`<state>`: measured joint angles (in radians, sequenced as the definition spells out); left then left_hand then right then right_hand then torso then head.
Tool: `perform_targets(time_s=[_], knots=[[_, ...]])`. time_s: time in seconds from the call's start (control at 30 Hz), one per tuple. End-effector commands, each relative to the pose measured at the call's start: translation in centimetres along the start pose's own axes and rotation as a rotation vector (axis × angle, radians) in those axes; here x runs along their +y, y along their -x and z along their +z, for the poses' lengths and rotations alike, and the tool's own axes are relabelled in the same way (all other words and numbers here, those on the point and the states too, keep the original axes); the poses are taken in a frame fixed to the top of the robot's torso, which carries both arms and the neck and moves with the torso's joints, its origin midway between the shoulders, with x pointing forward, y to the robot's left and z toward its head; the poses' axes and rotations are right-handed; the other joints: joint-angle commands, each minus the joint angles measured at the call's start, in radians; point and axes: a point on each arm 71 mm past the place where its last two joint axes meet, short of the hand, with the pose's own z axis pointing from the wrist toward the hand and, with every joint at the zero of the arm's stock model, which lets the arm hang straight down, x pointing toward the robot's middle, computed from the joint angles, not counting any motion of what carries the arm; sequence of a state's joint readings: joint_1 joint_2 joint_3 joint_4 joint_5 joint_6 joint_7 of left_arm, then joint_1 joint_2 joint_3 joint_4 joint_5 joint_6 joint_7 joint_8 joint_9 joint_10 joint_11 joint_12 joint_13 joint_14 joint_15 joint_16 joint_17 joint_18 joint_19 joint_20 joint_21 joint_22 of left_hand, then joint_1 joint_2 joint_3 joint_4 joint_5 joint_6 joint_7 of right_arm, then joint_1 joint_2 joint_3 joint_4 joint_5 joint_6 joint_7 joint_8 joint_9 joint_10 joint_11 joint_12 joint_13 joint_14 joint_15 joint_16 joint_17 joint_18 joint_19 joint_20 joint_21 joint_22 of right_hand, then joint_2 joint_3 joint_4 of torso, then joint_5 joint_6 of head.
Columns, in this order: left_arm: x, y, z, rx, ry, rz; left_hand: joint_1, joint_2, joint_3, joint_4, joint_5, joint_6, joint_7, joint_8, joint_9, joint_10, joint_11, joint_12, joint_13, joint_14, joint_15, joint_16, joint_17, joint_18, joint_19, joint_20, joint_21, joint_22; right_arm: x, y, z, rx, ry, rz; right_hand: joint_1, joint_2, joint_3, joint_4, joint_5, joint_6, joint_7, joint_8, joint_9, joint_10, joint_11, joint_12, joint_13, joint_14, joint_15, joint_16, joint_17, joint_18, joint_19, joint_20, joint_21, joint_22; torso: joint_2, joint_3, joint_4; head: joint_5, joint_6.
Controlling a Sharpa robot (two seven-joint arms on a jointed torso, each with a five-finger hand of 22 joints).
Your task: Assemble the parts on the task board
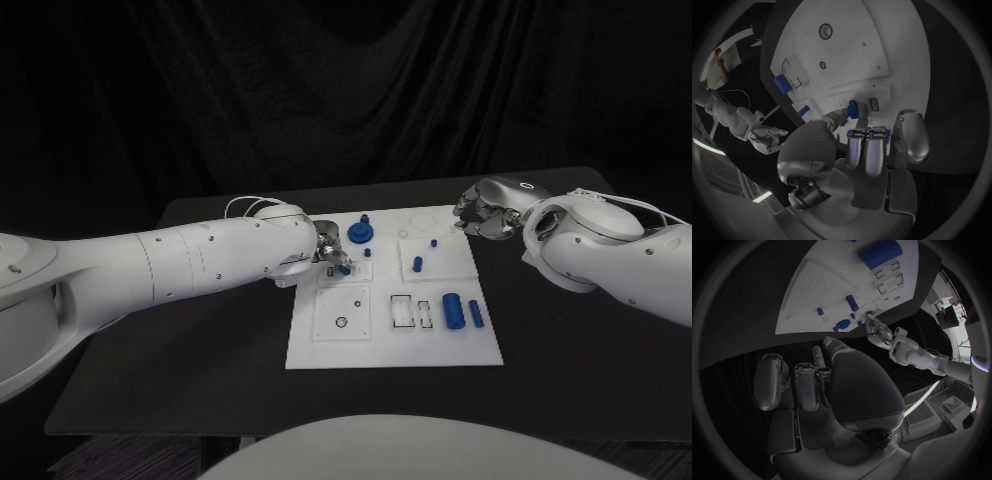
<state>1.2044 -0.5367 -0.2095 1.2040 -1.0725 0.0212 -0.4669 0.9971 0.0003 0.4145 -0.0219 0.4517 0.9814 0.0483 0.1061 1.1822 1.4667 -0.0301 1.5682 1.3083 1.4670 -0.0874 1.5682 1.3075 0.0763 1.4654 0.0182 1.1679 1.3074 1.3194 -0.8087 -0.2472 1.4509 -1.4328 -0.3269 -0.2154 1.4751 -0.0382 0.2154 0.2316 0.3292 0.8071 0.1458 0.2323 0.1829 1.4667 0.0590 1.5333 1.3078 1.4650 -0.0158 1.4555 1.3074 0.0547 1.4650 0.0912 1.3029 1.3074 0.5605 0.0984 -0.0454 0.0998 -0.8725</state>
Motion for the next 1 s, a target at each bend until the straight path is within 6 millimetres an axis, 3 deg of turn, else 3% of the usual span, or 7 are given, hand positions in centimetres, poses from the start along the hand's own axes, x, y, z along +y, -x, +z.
perform_targets(time_s=[0.03,0.33,0.43,0.6,0.73,0.9,1.0], knots=[[-0.2,-0.2,-0.1,-0.007,-0.032,-0.008,-0.011,-0.013,0.047,-0.030,0.007,0.002,-0.006,0.004,0.010,0.104,-0.005,0.003,0.263,0.104,-0.003,0.003,0.263,0.003,0.010,0.000,0.000,0.158,-0.1,-0.1,0.0,0.010,-0.018,-0.004,0.000,0.001,0.007,0.001,0.005,0.007,0.003,-0.002,-0.002,0.031,0.005,-0.003,0.187,0.050,0.005,-0.003,0.035,0.008,-0.001,0.003,-0.004,0.180,0.000,-0.0001,-0.0005,0.000,0.000],[-0.2,0.4,-0.8,-0.123,-0.119,-0.067,-0.023,-0.017,0.129,-0.089,0.022,0.004,-0.010,0.026,0.044,0.104,-0.009,0.003,0.263,0.104,-0.006,0.003,0.263,0.003,0.010,-0.002,0.001,0.158,-0.3,-0.1,-0.1,0.009,-0.023,-0.004,-0.001,0.000,0.007,0.001,0.005,0.006,0.003,-0.002,-0.002,0.029,0.005,-0.004,0.186,0.049,0.005,-0.004,0.033,0.009,-0.003,0.003,-0.008,0.179,0.000,-0.0001,-0.0003,-0.001,0.000],[0.1,0.7,-1.3,-0.174,-0.149,-0.091,-0.030,-0.017,0.160,-0.111,0.006,0.000,-0.011,0.038,0.063,0.104,-0.010,0.003,0.263,0.104,-0.007,0.003,0.263,0.004,0.008,-0.003,-0.001,0.157,-0.4,-0.1,-0.1,0.009,-0.027,-0.004,-0.001,0.000,0.007,0.001,0.005,0.006,0.003,-0.002,-0.002,0.029,0.005,-0.004,0.186,0.049,0.005,-0.004,0.033,0.009,-0.003,0.003,-0.008,0.179,0.000,-0.0001,0.0002,-0.001,0.000],[0.7,1.1,-2.0,-0.245,-0.179,-0.124,-0.034,-0.015,0.185,-0.128,-0.010,-0.003,-0.012,0.047,0.077,0.104,-0.010,0.003,0.263,0.104,-0.008,0.003,0.263,0.004,0.007,-0.003,-0.003,0.157,-0.6,-0.1,-0.2,0.006,-0.031,-0.004,-0.001,0.000,0.008,0.001,0.007,0.004,0.003,-0.003,-0.003,0.029,0.005,-0.004,0.185,0.048,0.005,-0.005,0.032,0.009,-0.003,0.003,-0.009,0.179,0.001,0.0005,0.0007,-0.003,0.000],[1.4,1.3,-2.9,-0.314,-0.198,-0.157,-0.045,-0.014,0.197,-0.130,-0.003,-0.006,-0.012,0.056,0.091,0.104,-0.010,0.003,0.263,0.104,-0.007,0.003,0.263,0.004,0.006,-0.003,-0.004,0.157,-0.9,0.0,-0.4,0.003,-0.037,-0.003,-0.002,-0.001,0.008,0.001,0.007,0.003,0.003,-0.004,-0.004,0.028,0.005,-0.005,0.185,0.048,0.005,-0.006,0.032,0.009,-0.003,0.003,-0.009,0.179,0.000,0.0000,0.0014,-0.004,0.000],[2.5,1.0,-4.1,-0.406,-0.220,-0.207,-0.048,-0.004,0.213,-0.115,-0.131,-0.023,-0.013,0.072,0.115,0.104,-0.010,0.003,0.263,0.104,-0.007,0.003,0.263,0.004,0.005,-0.003,-0.005,0.156,-1.3,0.1,-0.6,-0.002,-0.047,0.006,-0.003,-0.002,0.009,0.000,0.008,-0.002,0.004,-0.008,-0.006,0.027,0.005,-0.005,0.183,0.047,0.005,-0.007,0.029,0.009,-0.004,0.003,-0.011,0.178,-0.002,0.0022,0.0023,0.003,0.000],[3.1,0.7,-4.6,-0.472,-0.231,-0.238,-0.058,-0.002,0.196,-0.080,-0.206,-0.029,-0.012,0.083,0.123,0.104,-0.008,0.003,0.263,0.104,-0.006,0.003,0.263,0.003,0.006,-0.002,0.003,0.158,-1.4,0.1,-0.6,-0.006,-0.053,0.010,-0.003,-0.003,0.009,0.000,0.008,-0.004,0.004,-0.009,-0.007,0.026,0.005,-0.006,0.183,0.047,0.005,-0.007,0.029,0.009,-0.005,0.003,-0.012,0.178,-0.003,0.0034,0.0019,0.009,0.000]])
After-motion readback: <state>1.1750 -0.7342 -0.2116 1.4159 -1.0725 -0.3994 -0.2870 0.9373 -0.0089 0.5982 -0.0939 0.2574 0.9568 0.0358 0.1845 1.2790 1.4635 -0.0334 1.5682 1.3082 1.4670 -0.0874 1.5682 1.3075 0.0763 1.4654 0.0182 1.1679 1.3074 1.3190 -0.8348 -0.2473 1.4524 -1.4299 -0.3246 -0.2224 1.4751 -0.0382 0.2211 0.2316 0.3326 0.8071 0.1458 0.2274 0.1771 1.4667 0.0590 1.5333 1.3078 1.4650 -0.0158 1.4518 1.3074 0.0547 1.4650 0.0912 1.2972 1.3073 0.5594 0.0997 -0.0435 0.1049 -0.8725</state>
